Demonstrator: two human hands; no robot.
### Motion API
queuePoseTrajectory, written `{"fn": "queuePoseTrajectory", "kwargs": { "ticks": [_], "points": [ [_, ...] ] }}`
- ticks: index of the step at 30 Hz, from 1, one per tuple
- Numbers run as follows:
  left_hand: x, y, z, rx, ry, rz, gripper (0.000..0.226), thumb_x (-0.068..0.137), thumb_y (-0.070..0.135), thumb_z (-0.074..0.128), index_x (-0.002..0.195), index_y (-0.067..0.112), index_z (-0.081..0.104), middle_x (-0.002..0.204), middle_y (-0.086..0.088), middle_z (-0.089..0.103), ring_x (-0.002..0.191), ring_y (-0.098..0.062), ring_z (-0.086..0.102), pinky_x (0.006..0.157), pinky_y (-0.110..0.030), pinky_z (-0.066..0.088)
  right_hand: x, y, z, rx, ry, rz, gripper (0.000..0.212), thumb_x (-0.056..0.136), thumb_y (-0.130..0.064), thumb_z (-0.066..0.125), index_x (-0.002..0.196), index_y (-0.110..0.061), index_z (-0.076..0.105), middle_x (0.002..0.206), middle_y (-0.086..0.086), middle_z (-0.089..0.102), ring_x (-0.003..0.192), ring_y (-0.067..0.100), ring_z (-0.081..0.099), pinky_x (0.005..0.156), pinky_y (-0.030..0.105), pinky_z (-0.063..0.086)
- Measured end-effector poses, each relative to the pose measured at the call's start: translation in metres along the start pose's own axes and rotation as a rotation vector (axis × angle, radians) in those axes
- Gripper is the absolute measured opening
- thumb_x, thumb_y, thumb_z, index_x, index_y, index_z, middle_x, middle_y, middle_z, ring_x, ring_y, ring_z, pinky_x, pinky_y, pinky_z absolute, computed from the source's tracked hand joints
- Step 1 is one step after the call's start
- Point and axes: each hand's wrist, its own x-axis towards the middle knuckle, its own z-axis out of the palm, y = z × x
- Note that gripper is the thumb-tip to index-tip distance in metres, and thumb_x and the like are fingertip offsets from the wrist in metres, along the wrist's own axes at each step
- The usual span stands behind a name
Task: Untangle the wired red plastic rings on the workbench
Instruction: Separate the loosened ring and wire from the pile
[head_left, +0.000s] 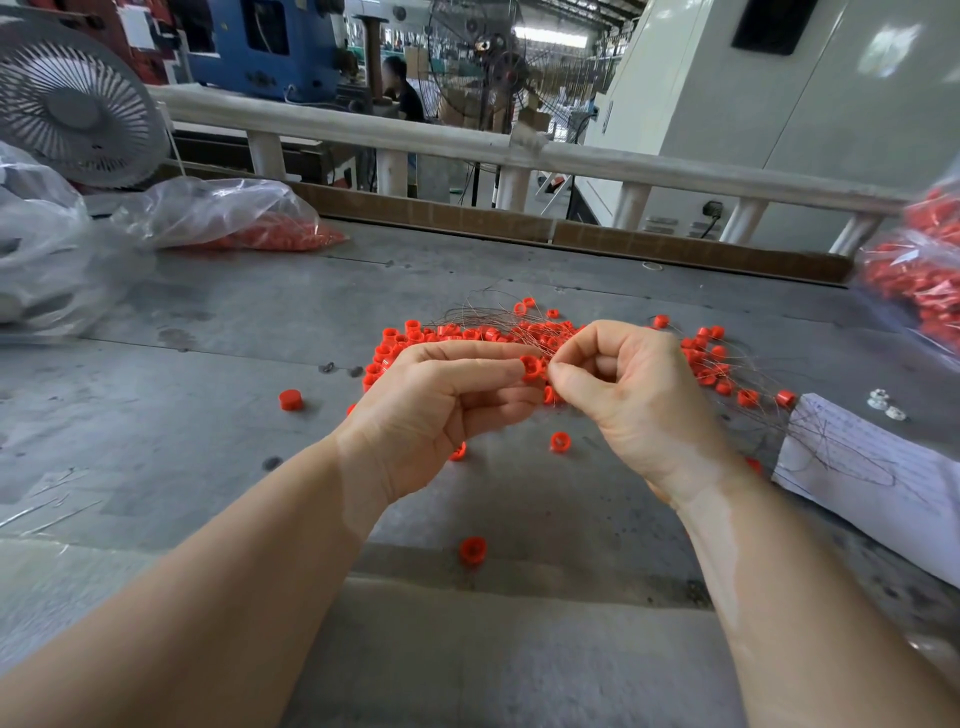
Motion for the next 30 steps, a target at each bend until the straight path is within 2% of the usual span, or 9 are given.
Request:
{"fn": "queuePoseTrajectory", "kwargs": {
  "ticks": [9, 15, 18, 23, 28, 30],
  "points": [
    [0.0009, -0.0008, 0.0007, 0.02, 0.036, 0.014, 0.018, 0.06, 0.004, 0.063, 0.073, 0.004, 0.076, 0.067, -0.014, 0.07, 0.063, -0.016, 0.07, 0.056, -0.02, 0.055, 0.0012, -0.0003, 0.0007, -0.004, -0.015, -0.008, 0.026, 0.079, 0.001, 0.064, 0.063, -0.019, 0.061, 0.051, -0.011, 0.06, 0.051, -0.003, 0.053, 0.054, 0.01, 0.041],
    [0.0007, 0.0007, -0.0004, 0.004, 0.014, -0.016, 0.02, 0.07, -0.003, 0.058, 0.079, 0.002, 0.075, 0.074, -0.015, 0.072, 0.067, -0.017, 0.071, 0.058, -0.021, 0.056, 0.0014, 0.0013, 0.0, -0.007, -0.019, -0.008, 0.025, 0.079, 0.0, 0.064, 0.063, -0.019, 0.062, 0.051, -0.012, 0.06, 0.051, -0.004, 0.053, 0.053, 0.01, 0.042],
    [-0.0002, 0.0012, 0.0004, 0.0, 0.009, -0.021, 0.023, 0.064, -0.002, 0.058, 0.077, 0.004, 0.076, 0.075, -0.013, 0.072, 0.068, -0.017, 0.071, 0.058, -0.02, 0.056, 0.0012, 0.0018, -0.0002, -0.011, -0.017, -0.004, 0.025, 0.079, 0.0, 0.065, 0.064, -0.02, 0.062, 0.052, -0.012, 0.06, 0.052, -0.004, 0.053, 0.053, 0.009, 0.041],
    [-0.0007, 0.0003, 0.0011, -0.009, 0.016, -0.03, 0.026, 0.078, -0.011, 0.053, 0.076, 0.003, 0.075, 0.075, -0.013, 0.072, 0.067, -0.016, 0.071, 0.058, -0.02, 0.056, 0.0008, 0.0019, -0.0005, -0.014, -0.02, -0.008, 0.025, 0.079, -0.001, 0.065, 0.064, -0.02, 0.062, 0.053, -0.011, 0.062, 0.053, -0.003, 0.055, 0.054, 0.01, 0.044],
    [-0.001, 0.0001, 0.0019, -0.02, 0.02, -0.032, 0.02, 0.065, -0.005, 0.06, 0.076, 0.003, 0.075, 0.075, -0.014, 0.072, 0.067, -0.016, 0.071, 0.058, -0.02, 0.056, 0.0001, 0.0028, -0.0008, -0.02, -0.022, -0.01, 0.024, 0.079, -0.002, 0.066, 0.064, -0.021, 0.063, 0.055, -0.011, 0.063, 0.055, -0.002, 0.057, 0.056, 0.011, 0.045],
    [-0.001, -0.0006, 0.0013, -0.016, 0.017, -0.032, 0.021, 0.07, -0.007, 0.058, 0.077, 0.002, 0.075, 0.075, -0.014, 0.072, 0.068, -0.016, 0.071, 0.059, -0.02, 0.056, -0.0002, 0.0029, -0.0008, -0.023, -0.022, -0.013, 0.025, 0.079, -0.002, 0.066, 0.064, -0.021, 0.062, 0.055, -0.012, 0.063, 0.055, -0.002, 0.057, 0.056, 0.011, 0.045]
  ]
}}
